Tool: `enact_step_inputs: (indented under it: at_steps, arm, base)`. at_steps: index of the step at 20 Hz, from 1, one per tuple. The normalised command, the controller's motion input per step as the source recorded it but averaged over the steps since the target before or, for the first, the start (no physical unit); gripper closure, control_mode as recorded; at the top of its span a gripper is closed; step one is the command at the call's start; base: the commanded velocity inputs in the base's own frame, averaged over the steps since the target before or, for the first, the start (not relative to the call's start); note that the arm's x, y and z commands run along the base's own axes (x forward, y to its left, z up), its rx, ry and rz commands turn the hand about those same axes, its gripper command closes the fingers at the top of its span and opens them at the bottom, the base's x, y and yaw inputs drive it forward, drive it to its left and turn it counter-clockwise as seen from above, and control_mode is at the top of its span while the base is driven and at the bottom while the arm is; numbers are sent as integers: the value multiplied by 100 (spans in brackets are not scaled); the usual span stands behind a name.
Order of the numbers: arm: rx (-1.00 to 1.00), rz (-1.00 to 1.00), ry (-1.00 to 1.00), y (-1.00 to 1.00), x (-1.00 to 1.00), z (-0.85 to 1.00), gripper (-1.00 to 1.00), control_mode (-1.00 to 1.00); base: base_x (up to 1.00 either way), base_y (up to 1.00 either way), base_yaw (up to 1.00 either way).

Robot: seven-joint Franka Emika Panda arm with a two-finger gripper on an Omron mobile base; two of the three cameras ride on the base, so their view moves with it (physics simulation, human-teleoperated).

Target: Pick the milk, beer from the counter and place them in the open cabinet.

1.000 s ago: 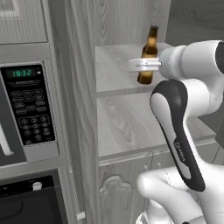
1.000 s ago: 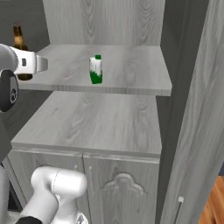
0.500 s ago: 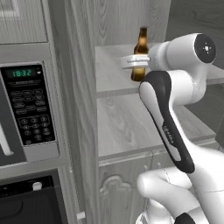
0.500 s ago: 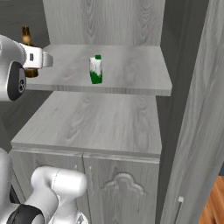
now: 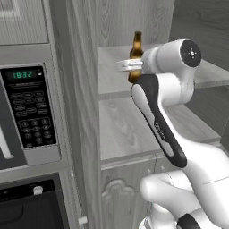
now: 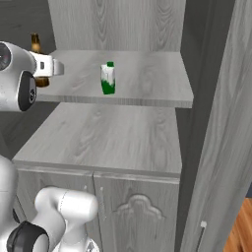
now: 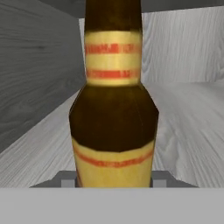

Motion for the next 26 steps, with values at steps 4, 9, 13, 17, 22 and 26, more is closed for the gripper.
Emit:
enact_step_inputs:
  at_steps: [4,9,13,17,22,26]
  arm:
    - [0,0,-1,0,40,0,100,-100]
    - [0,0,0,0,29,0,100,-100]
    - [0,0,0,0,3,-8,100,-100]
    - [0,0,0,0,0,-18,100,-100]
    - [-1,0,0,0,6,-17,100,-100]
    - [-2,0,0,0,9,-16,100,-100]
  base:
    - [0,0,0]
    - [0,0,0]
    - [0,0,0]
    - [0,0,0]
    - [0,0,0]
    - [0,0,0]
